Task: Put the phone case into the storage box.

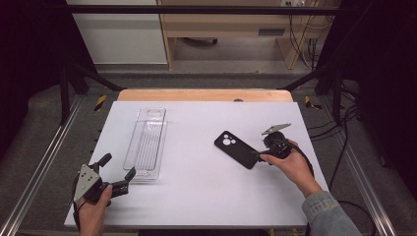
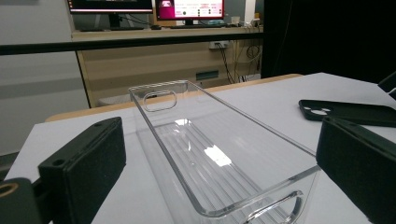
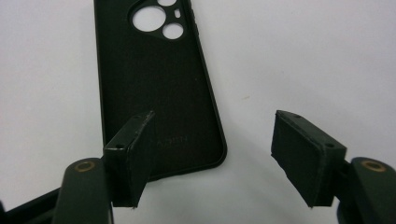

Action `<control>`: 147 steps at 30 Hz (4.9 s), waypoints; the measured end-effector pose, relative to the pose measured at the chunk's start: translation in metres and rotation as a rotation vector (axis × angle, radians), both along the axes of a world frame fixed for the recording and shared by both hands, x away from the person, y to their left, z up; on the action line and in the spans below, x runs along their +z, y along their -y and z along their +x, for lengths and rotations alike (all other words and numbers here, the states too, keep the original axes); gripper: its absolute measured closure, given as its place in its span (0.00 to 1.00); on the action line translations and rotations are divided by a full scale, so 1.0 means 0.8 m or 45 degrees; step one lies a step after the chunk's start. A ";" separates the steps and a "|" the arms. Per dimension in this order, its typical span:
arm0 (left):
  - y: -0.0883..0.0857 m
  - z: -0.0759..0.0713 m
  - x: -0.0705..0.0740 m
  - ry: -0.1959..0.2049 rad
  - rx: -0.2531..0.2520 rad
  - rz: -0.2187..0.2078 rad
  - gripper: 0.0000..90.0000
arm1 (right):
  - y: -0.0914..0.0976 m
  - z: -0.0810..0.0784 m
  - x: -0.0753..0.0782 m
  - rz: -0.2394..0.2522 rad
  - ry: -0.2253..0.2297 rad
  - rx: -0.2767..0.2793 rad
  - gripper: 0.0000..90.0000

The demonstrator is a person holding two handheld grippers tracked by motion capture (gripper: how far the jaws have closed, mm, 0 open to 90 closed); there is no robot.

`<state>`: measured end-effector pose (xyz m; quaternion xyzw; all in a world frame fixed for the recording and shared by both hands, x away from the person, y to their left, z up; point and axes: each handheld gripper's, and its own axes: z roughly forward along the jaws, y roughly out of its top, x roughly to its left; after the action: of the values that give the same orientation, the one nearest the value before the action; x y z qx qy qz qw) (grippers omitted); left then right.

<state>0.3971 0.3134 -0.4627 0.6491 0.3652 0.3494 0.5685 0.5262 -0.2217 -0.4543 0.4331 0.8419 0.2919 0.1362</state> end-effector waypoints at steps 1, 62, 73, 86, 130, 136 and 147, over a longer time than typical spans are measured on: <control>0.000 0.000 0.000 0.001 -0.001 0.000 0.01 | 0.000 0.001 -0.001 0.004 -0.008 -0.002 0.37; 0.004 0.001 -0.002 -0.011 -0.017 0.013 0.01 | -0.009 0.029 -0.020 -0.118 -0.101 0.144 0.91; 0.003 0.001 -0.001 -0.011 -0.016 0.018 0.01 | -0.015 0.035 -0.017 -0.153 -0.154 0.151 0.91; 0.005 0.002 -0.001 -0.011 -0.012 0.027 0.02 | -0.018 0.040 -0.015 -0.201 -0.173 0.204 0.95; 0.000 -0.023 0.003 0.023 0.071 0.070 0.02 | -0.015 -0.094 0.005 0.067 0.424 0.062 0.99; 0.003 -0.022 0.002 0.023 0.095 0.116 0.02 | -0.016 -0.103 0.003 0.136 0.485 0.039 0.99; 0.004 -0.027 -0.001 0.002 0.099 0.102 0.02 | -0.011 -0.104 0.008 0.182 0.483 0.024 0.99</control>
<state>0.3758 0.3100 -0.4635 0.6564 0.3754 0.3863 0.5282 0.4428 -0.2130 -0.4476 0.3710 0.7822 0.4285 0.2585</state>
